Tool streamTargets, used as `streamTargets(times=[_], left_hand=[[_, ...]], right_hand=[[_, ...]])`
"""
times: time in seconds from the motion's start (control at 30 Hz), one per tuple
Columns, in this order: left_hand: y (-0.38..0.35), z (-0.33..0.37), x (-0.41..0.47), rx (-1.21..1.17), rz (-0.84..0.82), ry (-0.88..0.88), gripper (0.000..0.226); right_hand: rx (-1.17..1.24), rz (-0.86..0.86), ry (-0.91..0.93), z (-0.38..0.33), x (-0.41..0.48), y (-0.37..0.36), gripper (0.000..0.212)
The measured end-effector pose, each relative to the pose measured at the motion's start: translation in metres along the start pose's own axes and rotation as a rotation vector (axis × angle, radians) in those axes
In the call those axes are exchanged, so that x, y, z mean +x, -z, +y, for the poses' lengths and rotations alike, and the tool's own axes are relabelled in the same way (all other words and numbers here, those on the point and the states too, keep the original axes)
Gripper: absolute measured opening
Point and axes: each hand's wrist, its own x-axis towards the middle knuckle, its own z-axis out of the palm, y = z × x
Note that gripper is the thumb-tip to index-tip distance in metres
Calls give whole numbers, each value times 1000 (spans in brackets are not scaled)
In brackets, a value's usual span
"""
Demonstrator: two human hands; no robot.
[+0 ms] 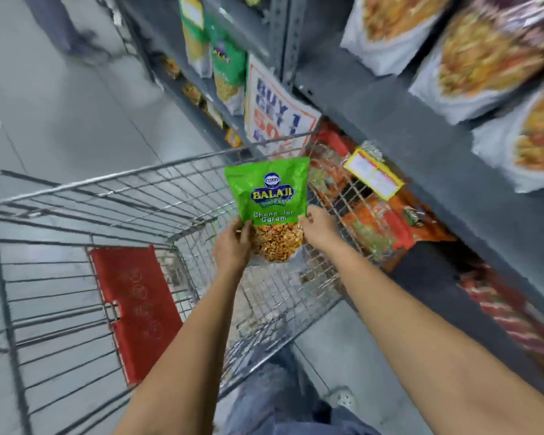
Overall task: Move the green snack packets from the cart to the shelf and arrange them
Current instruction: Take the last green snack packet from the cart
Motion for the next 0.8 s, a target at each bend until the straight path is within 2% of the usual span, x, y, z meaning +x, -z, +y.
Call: streamTargets(times=[0.17,0.23,0.43,0.53,0.6,0.73,0.8], left_hand=[[-1,94,-49,-231,54,-276,28],[-20,158,-109,-286,10,-505,24],[-30,209,-145,-336,3,-806,28],[-69,258,-222,-312,-82,-965,29],[-103,277,-269,-301,-182,-1031,30],[-165,297,-364,-275,-439,-1103,37],[-190,303,-401,-202,-512,-1145,36]], right_hand=[[129,305,115,5,-59,95,18],[240,566,148,46,-114,168,20],[350,798,221,62,-168,206,23],[396,1105,154,119,-223,257,29],[397,1289,36,164,-254,283,31],[508,1451,-123,255,-321,319,34],[526,1508,-198,291,-350,332,29]])
